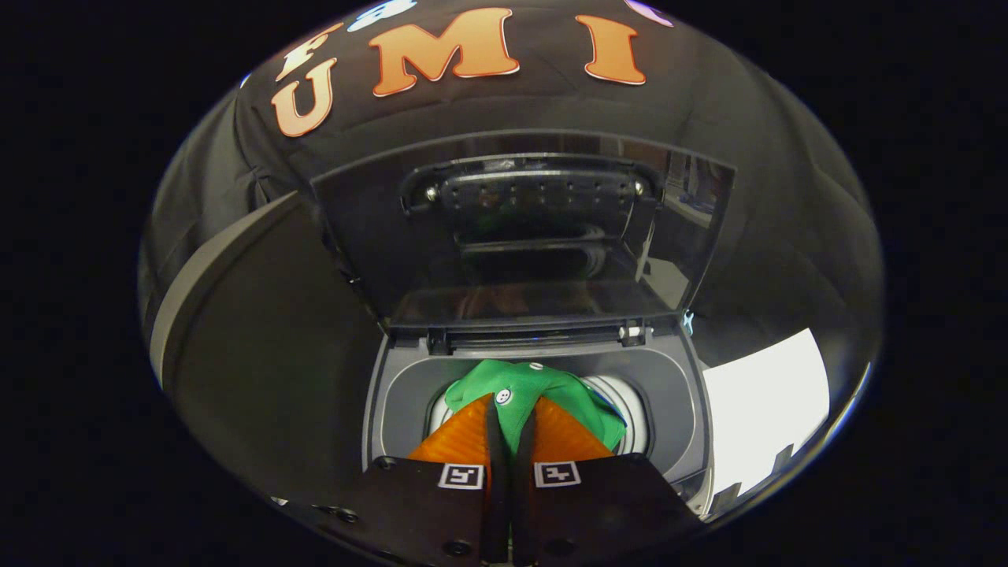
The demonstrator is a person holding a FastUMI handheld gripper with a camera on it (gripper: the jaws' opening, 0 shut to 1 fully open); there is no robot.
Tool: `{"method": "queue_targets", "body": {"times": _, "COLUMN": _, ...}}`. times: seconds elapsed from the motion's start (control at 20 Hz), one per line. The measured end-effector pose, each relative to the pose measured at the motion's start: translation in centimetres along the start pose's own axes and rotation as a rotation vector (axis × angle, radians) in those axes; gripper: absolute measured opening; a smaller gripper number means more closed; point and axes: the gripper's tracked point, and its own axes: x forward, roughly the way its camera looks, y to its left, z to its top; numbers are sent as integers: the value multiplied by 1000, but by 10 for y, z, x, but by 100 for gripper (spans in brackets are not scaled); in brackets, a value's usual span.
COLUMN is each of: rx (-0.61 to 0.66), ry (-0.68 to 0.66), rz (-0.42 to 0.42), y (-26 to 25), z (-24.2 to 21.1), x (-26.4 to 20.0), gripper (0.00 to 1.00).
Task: Put the clothes into the washing machine and then close the washing machine lid.
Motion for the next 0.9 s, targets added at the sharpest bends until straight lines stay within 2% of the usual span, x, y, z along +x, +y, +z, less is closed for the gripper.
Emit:
{"method": "queue_targets", "body": {"times": 0.35, "rx": 10, "ry": 125, "rz": -29, "y": -21, "z": -52, "x": 49, "gripper": 10}}
{"method": "queue_targets", "body": {"times": 0.6, "rx": 8, "ry": 203, "rz": -52, "y": -35, "z": -80, "x": 64, "gripper": 15}}
{"method": "queue_targets", "body": {"times": 0.75, "rx": 13, "ry": 207, "rz": -58, "y": -40, "z": -85, "x": 64, "gripper": 26}}
{"method": "queue_targets", "body": {"times": 0.9, "rx": -19, "ry": 176, "rz": -52, "y": -45, "z": -75, "x": 53, "gripper": 43}}
